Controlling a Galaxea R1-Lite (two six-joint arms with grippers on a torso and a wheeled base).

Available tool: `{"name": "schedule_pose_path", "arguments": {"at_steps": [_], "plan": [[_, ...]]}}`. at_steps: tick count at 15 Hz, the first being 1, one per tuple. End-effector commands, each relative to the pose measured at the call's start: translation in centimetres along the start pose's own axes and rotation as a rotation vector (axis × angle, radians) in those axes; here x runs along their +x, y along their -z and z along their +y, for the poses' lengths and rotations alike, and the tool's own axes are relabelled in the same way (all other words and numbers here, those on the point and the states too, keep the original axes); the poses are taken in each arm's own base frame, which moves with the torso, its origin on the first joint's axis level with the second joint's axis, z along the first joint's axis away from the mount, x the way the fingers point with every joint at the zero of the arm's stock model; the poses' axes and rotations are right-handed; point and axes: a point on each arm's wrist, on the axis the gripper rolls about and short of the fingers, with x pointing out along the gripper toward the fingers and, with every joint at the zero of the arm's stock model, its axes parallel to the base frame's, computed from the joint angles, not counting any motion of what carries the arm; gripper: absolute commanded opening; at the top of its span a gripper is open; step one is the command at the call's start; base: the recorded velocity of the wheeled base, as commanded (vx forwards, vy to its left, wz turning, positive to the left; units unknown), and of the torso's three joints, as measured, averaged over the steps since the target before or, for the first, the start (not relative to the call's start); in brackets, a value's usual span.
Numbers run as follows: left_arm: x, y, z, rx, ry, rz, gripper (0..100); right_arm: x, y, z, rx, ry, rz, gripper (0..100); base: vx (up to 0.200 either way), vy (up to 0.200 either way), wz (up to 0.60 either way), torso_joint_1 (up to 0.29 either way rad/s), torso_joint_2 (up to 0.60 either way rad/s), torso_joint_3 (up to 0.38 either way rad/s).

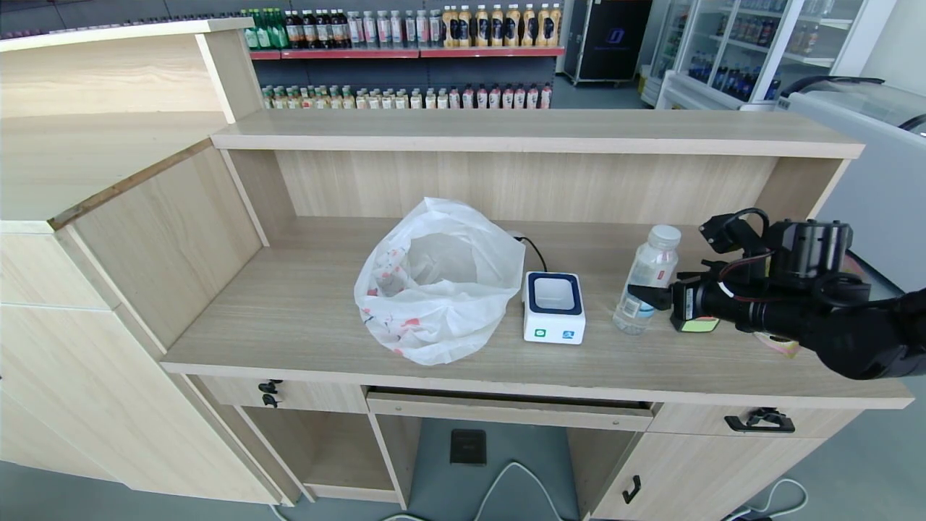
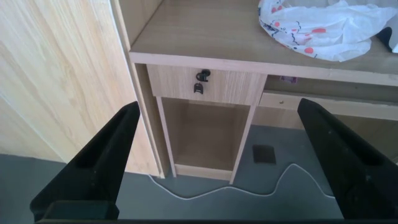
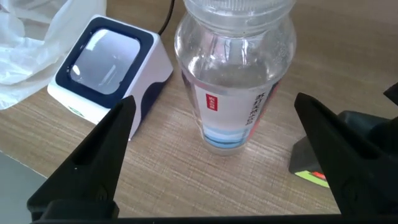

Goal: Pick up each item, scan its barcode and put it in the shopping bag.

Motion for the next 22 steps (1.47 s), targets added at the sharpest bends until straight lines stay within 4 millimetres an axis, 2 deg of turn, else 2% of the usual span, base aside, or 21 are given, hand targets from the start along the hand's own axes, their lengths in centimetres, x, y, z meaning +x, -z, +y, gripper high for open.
{"name": "schedule_pose_path", "arguments": {"at_steps": [1, 8, 21, 22], "plan": [[0.0, 0.0, 0.0, 0.0, -0.001, 0.0, 100, 1.2, 1.2, -0.1, 0.004, -0.026, 0.009, 100, 0.0, 0.0, 0.0, 0.0, 0.0, 0.0], [0.0, 0.0, 0.0, 0.0, -0.001, 0.0, 100, 3.7, 1.9, -0.4, -0.014, -0.119, -0.057, 100, 0.0, 0.0, 0.0, 0.0, 0.0, 0.0], [0.0, 0.0, 0.0, 0.0, -0.001, 0.0, 100, 5.9, 2.8, -0.4, -0.025, -0.176, -0.104, 100, 0.0, 0.0, 0.0, 0.0, 0.0, 0.0], [0.0, 0.0, 0.0, 0.0, -0.002, 0.0, 100, 6.0, 2.7, -0.5, -0.025, -0.176, -0.108, 0, 0.0, 0.0, 0.0, 0.0, 0.0, 0.0]]}}
